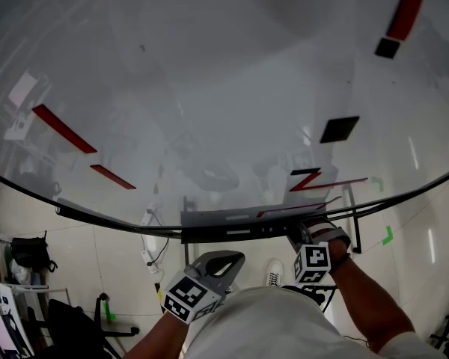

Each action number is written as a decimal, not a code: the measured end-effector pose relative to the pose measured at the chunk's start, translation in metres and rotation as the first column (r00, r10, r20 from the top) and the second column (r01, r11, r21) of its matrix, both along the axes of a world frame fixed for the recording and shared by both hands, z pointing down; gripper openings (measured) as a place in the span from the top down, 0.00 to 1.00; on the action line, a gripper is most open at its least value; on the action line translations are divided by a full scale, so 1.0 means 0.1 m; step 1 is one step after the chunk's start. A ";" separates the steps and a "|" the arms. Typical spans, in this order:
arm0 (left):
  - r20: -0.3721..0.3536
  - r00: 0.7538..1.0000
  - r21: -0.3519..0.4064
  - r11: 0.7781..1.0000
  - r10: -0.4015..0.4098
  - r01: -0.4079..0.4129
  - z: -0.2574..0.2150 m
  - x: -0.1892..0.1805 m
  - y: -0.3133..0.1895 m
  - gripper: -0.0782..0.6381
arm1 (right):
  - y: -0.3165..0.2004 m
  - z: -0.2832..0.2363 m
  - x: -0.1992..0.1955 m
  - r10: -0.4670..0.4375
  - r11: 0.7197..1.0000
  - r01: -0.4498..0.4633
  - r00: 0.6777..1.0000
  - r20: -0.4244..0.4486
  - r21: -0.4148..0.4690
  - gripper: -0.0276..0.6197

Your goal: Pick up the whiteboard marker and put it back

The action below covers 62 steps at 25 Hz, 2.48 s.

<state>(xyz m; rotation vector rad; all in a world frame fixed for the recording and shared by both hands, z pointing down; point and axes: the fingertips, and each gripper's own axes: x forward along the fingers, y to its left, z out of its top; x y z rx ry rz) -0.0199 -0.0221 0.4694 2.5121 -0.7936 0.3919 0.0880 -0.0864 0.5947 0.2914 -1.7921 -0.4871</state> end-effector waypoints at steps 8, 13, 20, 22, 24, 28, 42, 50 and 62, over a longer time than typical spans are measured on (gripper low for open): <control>0.002 1.000 -0.002 1.000 -0.004 0.005 0.01 -0.01 -0.01 0.87 | -0.04 0.06 0.00 0.003 1.000 -0.003 1.000 -0.009 -0.007 0.90; 0.007 1.000 0.003 1.000 -0.015 0.015 0.01 -0.05 -0.04 0.87 | -0.05 0.02 -0.02 0.015 1.000 -0.014 1.000 0.011 -0.017 0.88; 0.008 1.000 0.002 1.000 0.003 -0.003 0.00 0.01 -0.04 0.87 | -0.02 -0.10 -0.01 0.017 1.000 -0.018 1.000 0.026 0.008 0.88; 0.007 1.000 0.004 1.000 0.009 -0.009 0.00 0.03 -0.03 0.87 | -0.02 -0.17 -0.01 0.030 0.999 -0.031 0.998 0.046 0.015 0.89; 0.009 1.000 0.005 1.000 0.008 -0.008 0.00 0.03 -0.04 0.87 | -0.01 -0.25 -0.02 0.049 0.999 -0.050 0.996 0.080 0.017 0.92; 0.011 1.000 0.003 1.000 -0.018 0.018 0.02 -0.01 -0.10 0.87 | 0.03 -0.39 -0.02 0.084 0.996 -0.086 0.986 0.145 0.009 0.95; 0.009 1.000 0.010 1.000 -0.013 0.013 0.00 0.03 -0.05 0.87 | 0.26 -0.66 -0.12 0.280 0.956 -0.219 0.874 0.396 -0.193 0.95; 0.008 1.000 0.013 1.000 -0.013 0.013 -0.01 0.04 -0.02 0.87 | 0.28 -0.89 -0.13 0.416 0.902 -0.251 0.725 0.550 -0.351 0.95; -0.007 1.000 0.027 1.000 -0.011 0.011 -0.05 0.06 -0.01 0.87 | 0.33 -1.14 -0.19 0.561 0.815 -0.193 0.502 0.658 -0.547 0.95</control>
